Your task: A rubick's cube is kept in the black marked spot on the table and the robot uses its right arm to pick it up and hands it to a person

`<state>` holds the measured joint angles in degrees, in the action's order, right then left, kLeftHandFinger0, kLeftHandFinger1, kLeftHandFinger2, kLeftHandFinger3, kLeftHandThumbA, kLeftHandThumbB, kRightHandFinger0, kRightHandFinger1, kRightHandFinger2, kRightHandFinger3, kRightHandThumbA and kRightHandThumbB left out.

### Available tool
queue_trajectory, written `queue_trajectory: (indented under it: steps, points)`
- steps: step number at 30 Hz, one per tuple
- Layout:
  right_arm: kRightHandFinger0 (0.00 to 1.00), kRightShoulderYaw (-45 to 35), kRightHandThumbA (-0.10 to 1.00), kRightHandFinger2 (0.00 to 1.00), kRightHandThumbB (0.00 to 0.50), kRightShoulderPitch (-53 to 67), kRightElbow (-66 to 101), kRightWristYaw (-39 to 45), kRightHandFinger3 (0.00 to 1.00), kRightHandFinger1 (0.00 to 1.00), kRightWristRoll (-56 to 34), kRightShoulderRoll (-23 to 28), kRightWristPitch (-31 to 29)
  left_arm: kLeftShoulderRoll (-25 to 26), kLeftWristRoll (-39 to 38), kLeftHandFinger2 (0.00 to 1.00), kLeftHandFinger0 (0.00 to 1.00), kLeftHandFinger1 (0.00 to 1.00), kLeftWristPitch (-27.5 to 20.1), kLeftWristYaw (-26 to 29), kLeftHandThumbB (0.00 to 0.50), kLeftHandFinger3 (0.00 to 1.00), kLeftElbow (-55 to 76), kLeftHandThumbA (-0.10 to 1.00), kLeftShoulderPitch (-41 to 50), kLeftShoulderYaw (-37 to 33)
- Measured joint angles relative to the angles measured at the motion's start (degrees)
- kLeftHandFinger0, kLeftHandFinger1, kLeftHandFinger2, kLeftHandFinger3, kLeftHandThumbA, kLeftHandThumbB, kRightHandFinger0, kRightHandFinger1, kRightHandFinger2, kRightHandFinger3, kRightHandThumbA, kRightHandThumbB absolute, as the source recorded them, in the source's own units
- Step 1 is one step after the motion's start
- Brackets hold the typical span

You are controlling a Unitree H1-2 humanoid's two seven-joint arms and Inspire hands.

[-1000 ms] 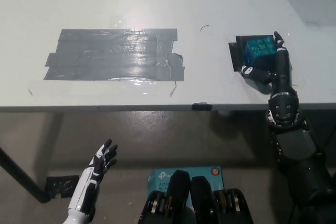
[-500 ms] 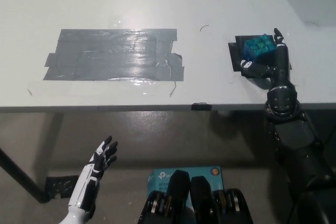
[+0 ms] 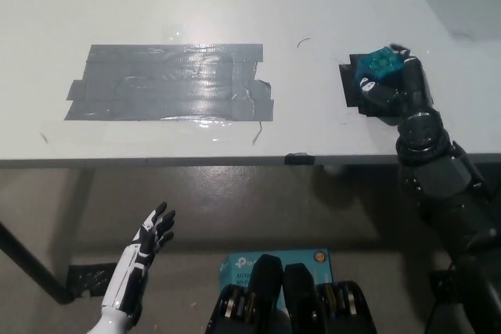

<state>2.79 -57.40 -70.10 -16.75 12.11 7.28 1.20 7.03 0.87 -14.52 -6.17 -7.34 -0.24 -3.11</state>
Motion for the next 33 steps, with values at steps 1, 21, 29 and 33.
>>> queue_trajectory:
  steps: [1,21,29,33]
  points:
    - [0.40,1.50,-0.10,0.47,0.220,-0.26,-0.31,0.14,0.30,0.46,0.67,0.44,0.82,0.02,0.00,1.00,1.00,1.00,0.00,0.00,0.243,1.00,0.00,1.00,-0.04,0.00]
    - [0.15,3.67,-0.10,0.93,0.212,1.77,4.90,0.49,0.82,0.62,1.87,1.52,1.92,0.22,0.01,1.00,1.00,1.00,0.21,-0.27,0.245,1.00,0.09,1.00,-0.99,0.02]
    - [0.00,1.72,-0.10,0.86,0.168,9.28,22.35,0.43,0.88,0.47,1.78,1.16,4.33,0.18,0.01,1.00,1.00,1.00,0.24,-0.27,0.245,1.00,-0.18,1.00,-1.08,0.03]
    - [0.00,1.43,-0.10,0.83,0.157,11.58,28.78,0.46,0.89,0.39,1.78,0.96,5.20,0.17,0.02,1.00,1.00,1.00,0.26,-0.26,0.245,1.00,-0.25,1.00,-1.08,0.03]
